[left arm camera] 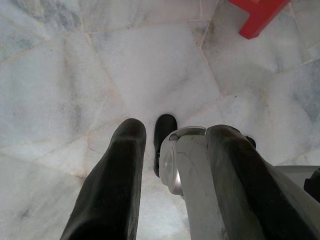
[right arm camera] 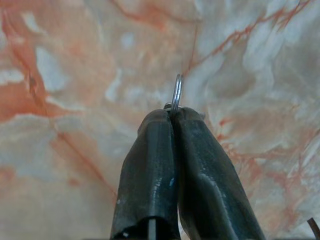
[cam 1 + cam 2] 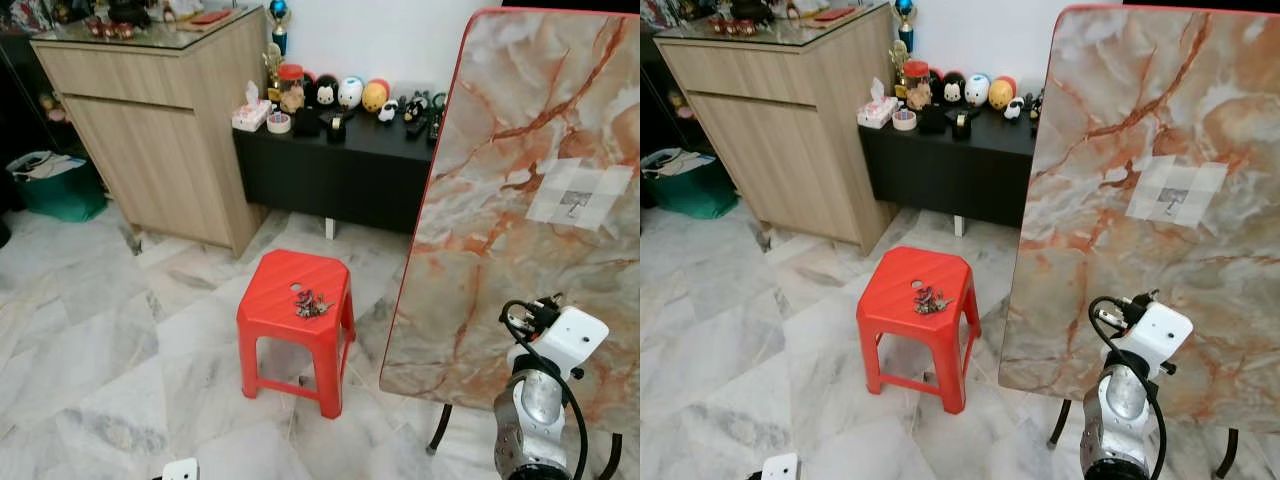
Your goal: Hang keys on a hook
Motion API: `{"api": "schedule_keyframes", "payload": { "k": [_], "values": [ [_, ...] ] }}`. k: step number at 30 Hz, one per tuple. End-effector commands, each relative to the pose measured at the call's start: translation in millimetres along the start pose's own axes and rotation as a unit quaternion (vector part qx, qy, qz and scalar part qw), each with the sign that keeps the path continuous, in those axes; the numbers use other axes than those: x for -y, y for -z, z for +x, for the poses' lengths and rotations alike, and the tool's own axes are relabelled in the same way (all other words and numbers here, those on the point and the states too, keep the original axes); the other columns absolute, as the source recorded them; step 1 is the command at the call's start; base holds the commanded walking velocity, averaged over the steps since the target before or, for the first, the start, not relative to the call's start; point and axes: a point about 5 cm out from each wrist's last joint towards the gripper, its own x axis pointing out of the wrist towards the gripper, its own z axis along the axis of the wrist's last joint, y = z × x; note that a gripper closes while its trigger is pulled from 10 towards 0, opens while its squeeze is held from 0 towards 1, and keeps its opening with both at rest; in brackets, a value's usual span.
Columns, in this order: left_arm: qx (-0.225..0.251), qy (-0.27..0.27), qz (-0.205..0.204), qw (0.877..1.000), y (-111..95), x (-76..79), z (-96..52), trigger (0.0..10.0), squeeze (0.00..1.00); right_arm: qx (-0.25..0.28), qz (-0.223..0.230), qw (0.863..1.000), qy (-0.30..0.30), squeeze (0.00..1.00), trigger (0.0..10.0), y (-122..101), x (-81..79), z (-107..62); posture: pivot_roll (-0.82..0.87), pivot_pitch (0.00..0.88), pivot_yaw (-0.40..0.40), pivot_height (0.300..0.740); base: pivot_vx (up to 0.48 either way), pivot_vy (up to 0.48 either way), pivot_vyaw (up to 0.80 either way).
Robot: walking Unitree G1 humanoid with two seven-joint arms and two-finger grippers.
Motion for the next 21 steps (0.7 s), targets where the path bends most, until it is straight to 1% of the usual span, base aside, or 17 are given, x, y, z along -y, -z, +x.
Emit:
{"api": "schedule_keyframes", "payload": {
  "k": [1,2,3,6,9,12,14,16,18,19,20,21],
  "values": [
    [-0.001,-0.005,0.003,1.0,2.0,-4.6,-1.2,10.0,0.0,0.004,0.012,1.0,0.003,0.0,10.0,-5.4,-3.5,1.4,-0.02,0.0,-0.046,0.74,0.0,0.0,0.0],
    [0.0,-0.006,0.002,1.0,1.7,-7.1,-1.4,10.0,0.0,0.002,0.014,1.0,0.002,0.0,10.0,-5.6,-4.3,1.4,-0.02,0.0,-0.046,0.74,0.0,0.0,0.0],
    [0.002,-0.011,0.001,1.0,0.3,-15.5,-2.4,10.0,0.0,-0.003,0.019,1.0,-0.001,0.0,10.0,-6.1,-6.7,1.2,-0.02,0.0,-0.05,0.74,0.0,0.0,0.0],
    [0.004,-0.022,0.005,1.0,-1.7,-31.5,-4.6,10.0,0.0,-0.016,0.025,1.0,-0.006,0.0,10.0,-4.5,-10.8,0.2,-0.01,0.0,-0.058,0.74,0.0,0.0,0.0],
    [0.006,-0.026,0.004,1.0,-2.7,-38.3,-5.9,10.0,0.0,-0.027,0.028,0.999,-0.013,0.0,10.0,-3.5,-14.4,-0.8,-0.01,0.0,-0.059,0.74,0.0,0.0,0.0],
    [0.009,-0.03,0.005,1.0,-4.6,-43.2,-6.5,10.0,0.0,-0.028,0.036,0.998,-0.033,0.0,10.0,-5.6,-21.6,-1.6,-0.01,0.0,-0.056,0.74,0.0,0.0,-0.8],
    [0.009,-0.03,0.006,0.999,-5.0,-43.2,-6.4,10.0,0.0,-0.028,0.035,0.998,-0.038,0.0,10.0,-5.8,-23.0,-1.6,-0.01,0.0,-0.056,0.74,0.0,0.0,-0.79],
    [0.01,-0.029,0.009,0.999,-6.7,-41.8,-5.7,10.0,0.0,-0.03,0.037,0.998,-0.045,0.0,10.0,-6.7,-25.4,-1.9,-0.02,0.0,-0.053,0.74,0.0,0.0,-0.79],
    [0.012,-0.026,0.013,1.0,-9.1,-37.2,-4.1,10.0,0.0,-0.029,0.043,0.997,-0.057,0.0,10.0,-8.3,-28.9,-2.8,-0.02,0.0,-0.052,0.74,0.0,-0.127,-0.69],
    [0.013,-0.022,0.02,0.999,-10.6,-27.5,-1.8,10.0,0.0,-0.025,0.037,0.997,-0.063,0.0,10.0,-9.3,-30.5,-3.2,-0.02,0.0,-0.052,0.74,0.0,-0.255,0.0],
    [0.012,-0.013,0.029,0.999,-12.2,-7.0,2.0,10.0,0.0,-0.02,0.029,0.997,-0.071,0.0,10.0,-10.8,-34.3,-3.5,-0.02,0.0,-0.052,0.74,0.0,-0.398,0.0],
    [0.012,-0.009,0.031,0.999,-12.2,1.0,3.1,10.0,0.0,-0.017,0.028,0.997,-0.075,0.0,10.0,-11.8,-36.7,-3.8,-0.02,0.0,-0.052,0.74,0.0,-0.398,0.0]
  ]
}}
